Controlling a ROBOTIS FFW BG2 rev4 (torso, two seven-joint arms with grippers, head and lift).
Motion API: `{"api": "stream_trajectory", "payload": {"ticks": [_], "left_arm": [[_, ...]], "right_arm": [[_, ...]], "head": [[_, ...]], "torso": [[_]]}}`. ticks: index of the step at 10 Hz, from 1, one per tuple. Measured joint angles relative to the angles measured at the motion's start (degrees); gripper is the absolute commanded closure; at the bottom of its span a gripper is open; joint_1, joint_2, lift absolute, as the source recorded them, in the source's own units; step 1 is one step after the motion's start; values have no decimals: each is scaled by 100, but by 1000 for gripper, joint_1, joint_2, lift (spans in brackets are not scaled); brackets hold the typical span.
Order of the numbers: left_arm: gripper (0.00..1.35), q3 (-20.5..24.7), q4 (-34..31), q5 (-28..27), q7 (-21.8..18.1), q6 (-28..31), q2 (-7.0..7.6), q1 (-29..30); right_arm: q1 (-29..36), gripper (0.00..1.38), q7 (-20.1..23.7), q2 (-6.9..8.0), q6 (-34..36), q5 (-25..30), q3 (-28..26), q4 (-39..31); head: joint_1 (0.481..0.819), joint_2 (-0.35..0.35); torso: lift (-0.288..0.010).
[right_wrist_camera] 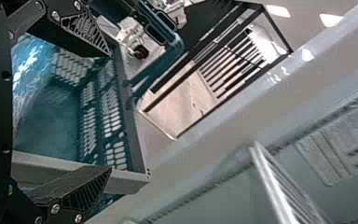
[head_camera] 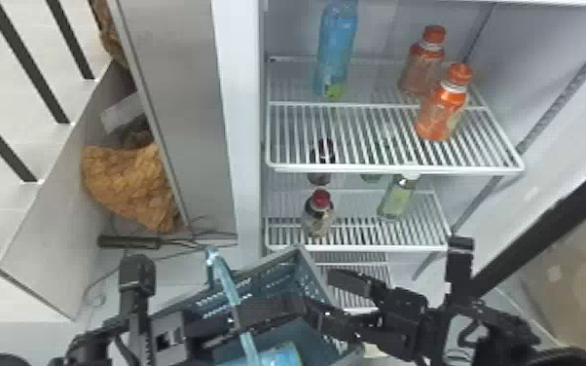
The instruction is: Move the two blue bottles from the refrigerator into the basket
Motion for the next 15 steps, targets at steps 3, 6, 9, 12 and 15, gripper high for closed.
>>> {"api": "stream_trajectory", "payload": {"ticks": [3, 6, 9, 12, 15], "left_arm": [[1202, 4, 0, 0, -2, 5, 1, 12], [1202, -5, 0, -9, -2, 12, -4, 14], [1202, -7, 0, -10, -2, 12, 4, 27], [1202, 1, 0, 9, -2, 21, 12, 28], [1202, -18, 0, 11, -2, 26, 27, 14]], "right_arm": [[116, 170, -4, 47, -274, 9, -399, -311], [155, 174, -53, 63, -364, -18, -472, -810], [101, 179, -276, 94, -684, -19, -465, -1141], [-62, 179, -693, 134, -1071, -76, -465, -1122], [-384, 177, -1111, 206, -1487, -114, -510, -950]], "head": [[695, -152], [695, -153], [695, -143], [695, -154], [695, -177]], "torso": [[-10], [-10], [-10], [-10], [-10]]}}
